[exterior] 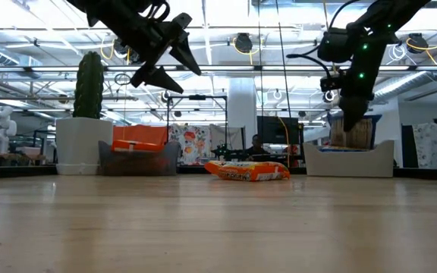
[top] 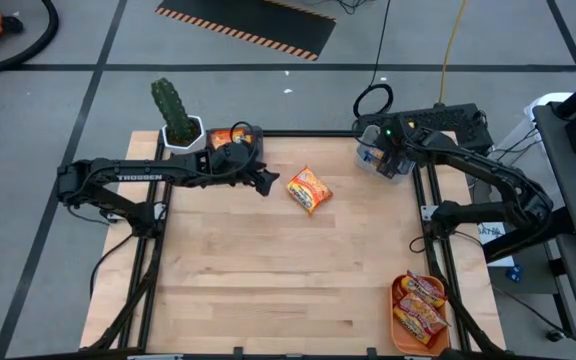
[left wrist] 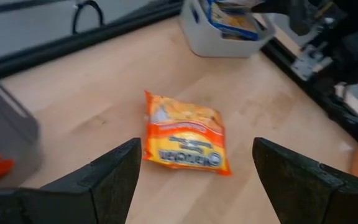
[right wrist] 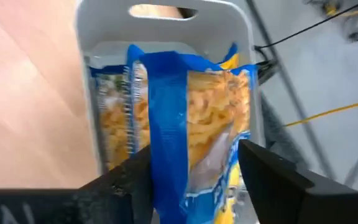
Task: Sort Maruchan noodles
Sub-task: Put the blue noodle pack into the gray bin
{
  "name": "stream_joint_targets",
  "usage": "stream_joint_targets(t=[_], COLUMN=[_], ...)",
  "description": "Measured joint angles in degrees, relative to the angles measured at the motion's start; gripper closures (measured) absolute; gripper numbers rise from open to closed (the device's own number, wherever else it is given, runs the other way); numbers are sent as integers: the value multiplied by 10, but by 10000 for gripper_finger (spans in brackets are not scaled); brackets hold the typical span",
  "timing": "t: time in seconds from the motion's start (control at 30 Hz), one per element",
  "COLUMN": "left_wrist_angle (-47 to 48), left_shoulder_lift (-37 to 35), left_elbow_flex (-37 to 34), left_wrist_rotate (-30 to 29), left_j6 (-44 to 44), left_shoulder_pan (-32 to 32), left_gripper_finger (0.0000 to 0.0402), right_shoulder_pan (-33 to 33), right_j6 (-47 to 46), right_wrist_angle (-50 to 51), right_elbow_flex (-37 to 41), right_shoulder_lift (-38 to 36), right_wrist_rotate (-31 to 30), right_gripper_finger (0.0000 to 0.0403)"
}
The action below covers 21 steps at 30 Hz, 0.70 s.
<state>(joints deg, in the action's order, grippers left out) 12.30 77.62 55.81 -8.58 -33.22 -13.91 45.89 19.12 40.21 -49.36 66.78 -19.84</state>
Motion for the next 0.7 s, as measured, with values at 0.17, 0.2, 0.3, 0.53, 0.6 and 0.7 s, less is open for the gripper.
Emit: stream_joint_targets(t=[0.17, 0.2, 0.3, 0.53, 0.6, 0.7], left_wrist_angle=[-5, -5, -5, -5, -5, -5], left_shoulder_lift=[0, 0, 0, 0, 0, 0], left_elbow_flex=[0, 0, 0, 0, 0, 0], left_wrist_rotate=[51, 63, 95, 169, 181, 188], left_j6=[-3, -4, -15, -29, -24, 1], left_shoulder_pan=[0, 0, 1, 14, 23, 33], left_gripper_finger=[92, 92, 92, 92, 92, 92], right_shoulder_pan=[-3, -5, -11, -34, -43, -60], right_j6=[-72, -89, -135, -254, -293, -372], right_wrist_angle=[18, 21, 32, 55, 54, 48], right_elbow_flex=[0, 0, 0, 0, 0, -7], right_shoulder_lift=[-3, -6, -16, -75, -102, -141], right_wrist_rotate=[45, 52, 67, 82, 109, 140], right_gripper_finger=[177, 174, 167, 161, 161, 161])
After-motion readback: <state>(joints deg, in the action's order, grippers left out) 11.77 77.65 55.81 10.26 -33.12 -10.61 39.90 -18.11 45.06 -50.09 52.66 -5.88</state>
